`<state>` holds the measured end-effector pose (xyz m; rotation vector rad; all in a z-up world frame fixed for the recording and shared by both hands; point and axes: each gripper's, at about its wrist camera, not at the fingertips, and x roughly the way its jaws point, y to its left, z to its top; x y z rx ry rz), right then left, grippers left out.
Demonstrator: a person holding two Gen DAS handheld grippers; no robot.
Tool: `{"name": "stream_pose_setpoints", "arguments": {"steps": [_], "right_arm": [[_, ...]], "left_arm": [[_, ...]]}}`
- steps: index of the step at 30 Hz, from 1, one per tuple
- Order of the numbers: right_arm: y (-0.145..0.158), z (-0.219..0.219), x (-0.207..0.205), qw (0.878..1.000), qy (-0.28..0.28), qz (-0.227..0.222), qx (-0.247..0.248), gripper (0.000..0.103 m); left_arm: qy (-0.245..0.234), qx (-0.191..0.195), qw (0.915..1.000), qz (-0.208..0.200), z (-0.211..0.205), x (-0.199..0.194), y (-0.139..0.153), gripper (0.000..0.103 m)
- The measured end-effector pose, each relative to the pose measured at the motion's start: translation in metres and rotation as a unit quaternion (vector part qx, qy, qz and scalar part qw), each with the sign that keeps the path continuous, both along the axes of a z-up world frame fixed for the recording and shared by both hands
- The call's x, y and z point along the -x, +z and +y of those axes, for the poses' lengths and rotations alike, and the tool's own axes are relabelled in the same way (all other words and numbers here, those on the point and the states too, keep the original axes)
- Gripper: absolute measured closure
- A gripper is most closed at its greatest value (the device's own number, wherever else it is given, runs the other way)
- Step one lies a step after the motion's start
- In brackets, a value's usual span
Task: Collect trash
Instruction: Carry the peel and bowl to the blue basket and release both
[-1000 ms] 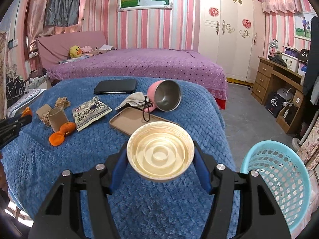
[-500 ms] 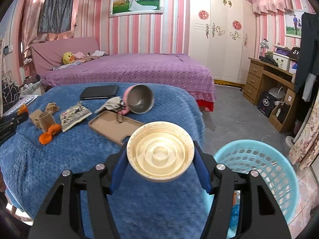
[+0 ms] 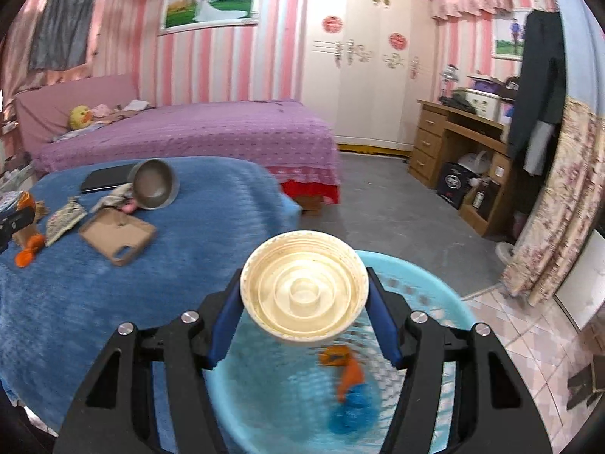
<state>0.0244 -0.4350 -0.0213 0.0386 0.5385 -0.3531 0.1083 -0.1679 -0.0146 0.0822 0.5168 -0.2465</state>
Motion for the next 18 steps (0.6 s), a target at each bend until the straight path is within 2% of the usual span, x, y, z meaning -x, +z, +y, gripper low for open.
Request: {"name": "stream_pose_setpoints", "arguments": {"steps": [6, 10, 14, 18], "right_arm": [[-0.010, -0.048, 0.012, 0.999, -0.044, 0.015, 0.003, 0.042], [-0.017, -0.078, 0.021, 0.998, -0.065, 0.014, -0.011, 0.042], [-0.023, -0.095, 0.027, 0.997, -0.075, 0.014, -0.019, 0.042], [-0.026, -0.105, 0.032, 0.996, -0.086, 0.012, -0.023, 0.042]], "left_arm": [[-0.064, 0.000, 0.9979, 0.009, -0.071, 0.008, -0.016, 0.074], [-0.113, 0.008, 0.9934, 0.021, -0.115, 0.016, -0.028, 0.074], [-0.149, -0.002, 0.9884, 0.029, -0.158, 0.024, -0.040, 0.074], [-0.178, 0.001, 0.9837, 0.025, -0.191, 0.030, -0.040, 0.074]]}}
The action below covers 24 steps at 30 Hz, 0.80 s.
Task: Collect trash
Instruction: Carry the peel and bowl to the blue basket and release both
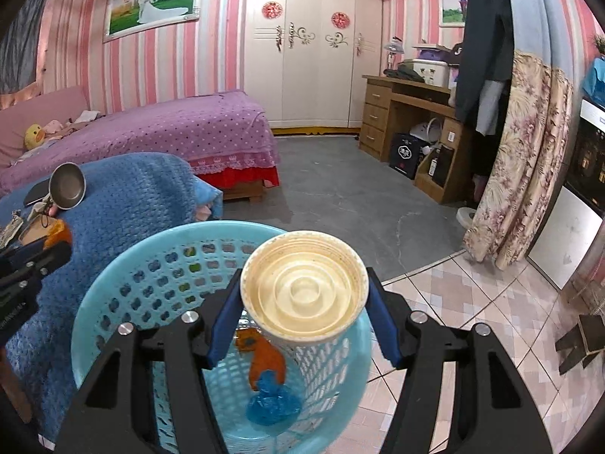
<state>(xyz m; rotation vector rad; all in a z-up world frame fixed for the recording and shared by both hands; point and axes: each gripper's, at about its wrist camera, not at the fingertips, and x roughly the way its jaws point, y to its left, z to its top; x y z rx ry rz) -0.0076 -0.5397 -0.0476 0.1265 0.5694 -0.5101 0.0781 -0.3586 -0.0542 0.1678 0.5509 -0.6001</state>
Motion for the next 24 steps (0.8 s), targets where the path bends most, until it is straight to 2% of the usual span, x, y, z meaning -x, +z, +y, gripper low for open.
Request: {"name": "stream_pose_setpoints", "arguments": {"steps": [5, 7, 9, 13, 15, 20, 24], "right_arm": [[-0.004, -0.008, 0.005, 1.000, -0.012, -0.002, -0.010, 0.042], [-0.005, -0.010, 0.006, 1.000, -0.014, -0.002, -0.014, 0.042], [-0.006, -0.010, 0.006, 1.000, -0.014, -0.003, -0.015, 0.042], [-0.006, -0.009, 0.007, 1.000, -0.013, -0.005, -0.014, 0.042], [-0.006, -0.008, 0.007, 1.000, -0.010, -0.005, -0.014, 0.042], [-0.008, 0.001, -0.003, 1.000, 0.004, -0.002, -0.013, 0.042], [-0.007, 0.013, -0.014, 1.000, 0.017, -0.002, -0.008, 0.042]], "left_arm": [[-0.037, 0.008, 0.9991, 0.022, -0.033, -0.002, 0.001, 0.073], [-0.046, 0.008, 0.9983, 0.034, -0.038, -0.006, 0.000, 0.063], [-0.047, 0.002, 0.9982, 0.038, -0.039, -0.010, 0.000, 0.037], [-0.024, 0.006, 0.9993, 0.029, -0.024, -0.017, 0.006, 0.027], [-0.003, 0.012, 0.9997, 0.023, -0.011, -0.020, 0.010, 0.018], [0.042, 0.000, 0.9990, -0.015, 0.022, -0.021, 0.017, 0.012], [0.060, -0.010, 0.9978, -0.028, 0.045, -0.016, 0.019, 0.009]]}}
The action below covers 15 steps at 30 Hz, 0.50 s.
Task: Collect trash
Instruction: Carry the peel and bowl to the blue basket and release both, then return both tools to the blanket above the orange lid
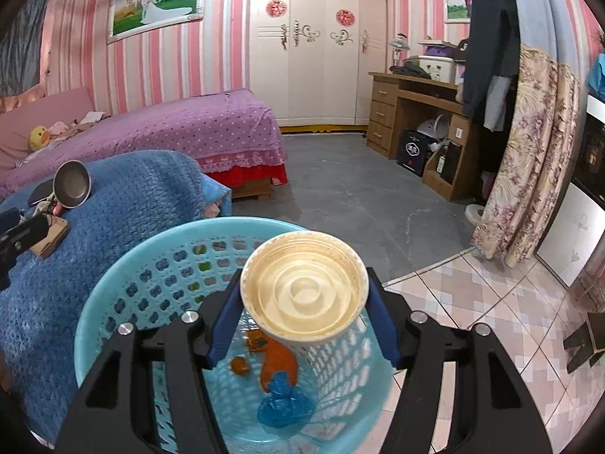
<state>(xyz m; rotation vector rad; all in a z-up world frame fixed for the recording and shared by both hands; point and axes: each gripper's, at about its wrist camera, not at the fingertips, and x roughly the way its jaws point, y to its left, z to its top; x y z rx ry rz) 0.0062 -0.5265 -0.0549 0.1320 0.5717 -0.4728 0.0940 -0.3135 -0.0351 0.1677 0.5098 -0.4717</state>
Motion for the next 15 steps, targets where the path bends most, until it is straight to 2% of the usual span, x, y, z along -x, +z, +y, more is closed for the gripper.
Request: {"name": "stream_pose_setpoints", "arguments": {"steps": [6, 8, 10, 13, 15], "right_arm": [[0.000, 0.013, -0.013, 1.000, 0.007, 0.005, 0.011, 0.041], [0.001, 0.013, -0.014, 1.000, 0.003, 0.003, 0.015, 0.026], [0.004, 0.014, -0.014, 1.000, 0.000, -0.004, 0.015, 0.018], [0.006, 0.017, -0.015, 1.000, -0.008, -0.005, 0.020, 0.008], [0.008, 0.021, -0.017, 1.000, -0.009, -0.004, 0.022, 0.008]], "left_arm": [[0.016, 0.001, 0.9999, 0.000, 0.027, 0.003, 0.001, 0.008], [0.022, 0.001, 0.9998, 0.000, 0.035, 0.002, 0.002, 0.008], [0.031, 0.002, 0.9995, 0.000, 0.045, 0.001, 0.003, 0.008], [0.040, 0.005, 0.9992, 0.000, 0.061, -0.002, 0.006, 0.007], [0.046, 0.006, 0.9989, -0.001, 0.069, -0.003, 0.009, 0.007]]}}
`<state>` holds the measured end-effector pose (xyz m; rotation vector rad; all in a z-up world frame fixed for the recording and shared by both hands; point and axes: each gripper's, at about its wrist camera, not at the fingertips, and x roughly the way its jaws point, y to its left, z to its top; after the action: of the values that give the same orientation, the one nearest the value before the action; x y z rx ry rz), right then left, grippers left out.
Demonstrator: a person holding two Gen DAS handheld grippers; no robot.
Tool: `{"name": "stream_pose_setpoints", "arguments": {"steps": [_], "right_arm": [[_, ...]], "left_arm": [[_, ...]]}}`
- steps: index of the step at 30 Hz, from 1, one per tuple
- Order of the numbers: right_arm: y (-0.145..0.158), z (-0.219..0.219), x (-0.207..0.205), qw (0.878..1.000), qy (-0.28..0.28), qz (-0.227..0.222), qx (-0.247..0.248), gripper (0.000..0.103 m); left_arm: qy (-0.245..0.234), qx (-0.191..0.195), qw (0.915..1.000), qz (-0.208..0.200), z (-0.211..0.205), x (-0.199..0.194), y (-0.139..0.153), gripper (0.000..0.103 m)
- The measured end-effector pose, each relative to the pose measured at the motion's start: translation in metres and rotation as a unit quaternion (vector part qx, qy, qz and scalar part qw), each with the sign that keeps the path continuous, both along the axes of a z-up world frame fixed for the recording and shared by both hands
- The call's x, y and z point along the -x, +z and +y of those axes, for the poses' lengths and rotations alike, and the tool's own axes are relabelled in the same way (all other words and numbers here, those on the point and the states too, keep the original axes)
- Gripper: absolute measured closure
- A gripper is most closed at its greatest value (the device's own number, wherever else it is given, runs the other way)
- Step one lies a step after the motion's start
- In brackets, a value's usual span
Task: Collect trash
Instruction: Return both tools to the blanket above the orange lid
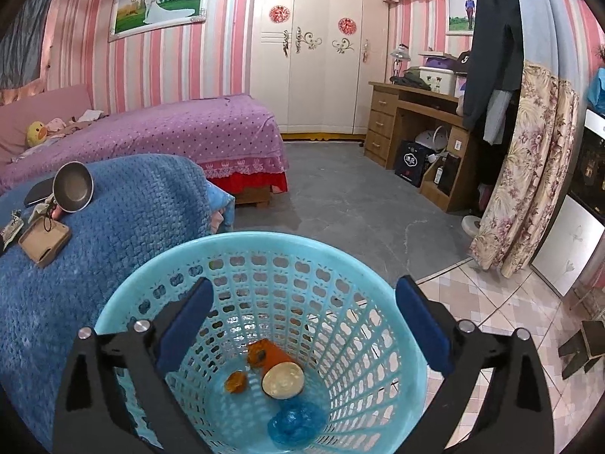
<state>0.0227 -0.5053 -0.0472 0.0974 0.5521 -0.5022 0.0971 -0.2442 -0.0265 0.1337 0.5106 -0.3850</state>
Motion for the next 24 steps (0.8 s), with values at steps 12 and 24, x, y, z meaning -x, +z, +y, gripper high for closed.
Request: {"name": "stream_pose_setpoints", "arguments": {"steps": [12, 24], "right_arm": [[0.032, 0.074, -0.021, 0.999, 0.041, -0.017, 0.014, 0.004], [0.035, 0.170, -0.051, 0.993, 0.116, -0.016, 0.003, 0.004]], "left_arm": [[0.049, -0.002, 0.9987, -0.016, 0.083, -0.002, 0.023, 0.006], [0.113, 0.013, 0.9935, -0.001, 0.191, -0.015, 0.025, 0.005]]}}
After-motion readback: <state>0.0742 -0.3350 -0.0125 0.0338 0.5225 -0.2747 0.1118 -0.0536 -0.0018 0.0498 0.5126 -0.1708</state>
